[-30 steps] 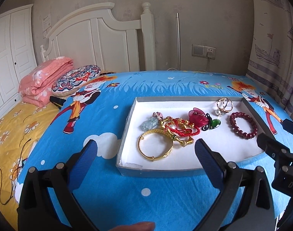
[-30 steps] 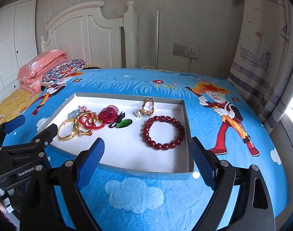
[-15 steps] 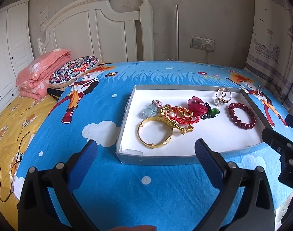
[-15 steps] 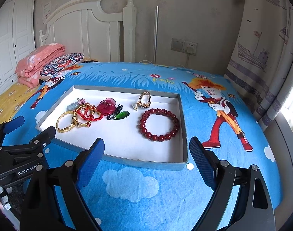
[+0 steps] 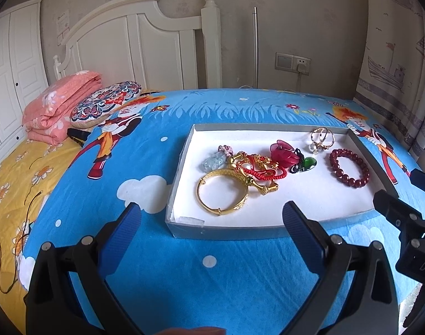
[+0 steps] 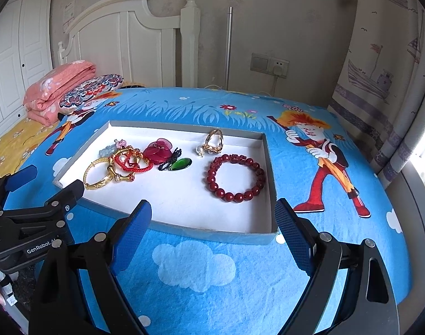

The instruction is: Organize jewelry

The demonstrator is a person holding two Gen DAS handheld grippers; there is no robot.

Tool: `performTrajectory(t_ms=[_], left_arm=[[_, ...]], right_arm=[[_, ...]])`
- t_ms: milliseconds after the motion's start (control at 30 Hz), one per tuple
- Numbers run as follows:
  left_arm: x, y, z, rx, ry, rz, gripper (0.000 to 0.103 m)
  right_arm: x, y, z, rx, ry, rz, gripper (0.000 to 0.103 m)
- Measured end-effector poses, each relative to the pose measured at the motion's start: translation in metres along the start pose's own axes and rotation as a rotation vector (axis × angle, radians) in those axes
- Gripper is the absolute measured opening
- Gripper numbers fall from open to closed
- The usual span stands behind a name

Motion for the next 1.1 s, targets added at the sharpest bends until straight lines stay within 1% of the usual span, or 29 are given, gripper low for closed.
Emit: performTrajectory(t_ms=[1100], left_arm=[[-0.0021, -0.0042, 0.0005, -0.004, 0.003, 0.007, 0.098]], right_arm=[[-0.0045, -0.0057, -0.0017, -0.009, 0.003, 0.008, 0.084]])
Point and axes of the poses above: each gripper's, at about its wrist camera, not at the fingertips, and z roughly against the way its jaws point, x to its right, y to its top, the point moved 6 cm from there along -z, roughly the way its jaws point, and after that the axes turned 8 degrees about -z, right-handed, at the moved point
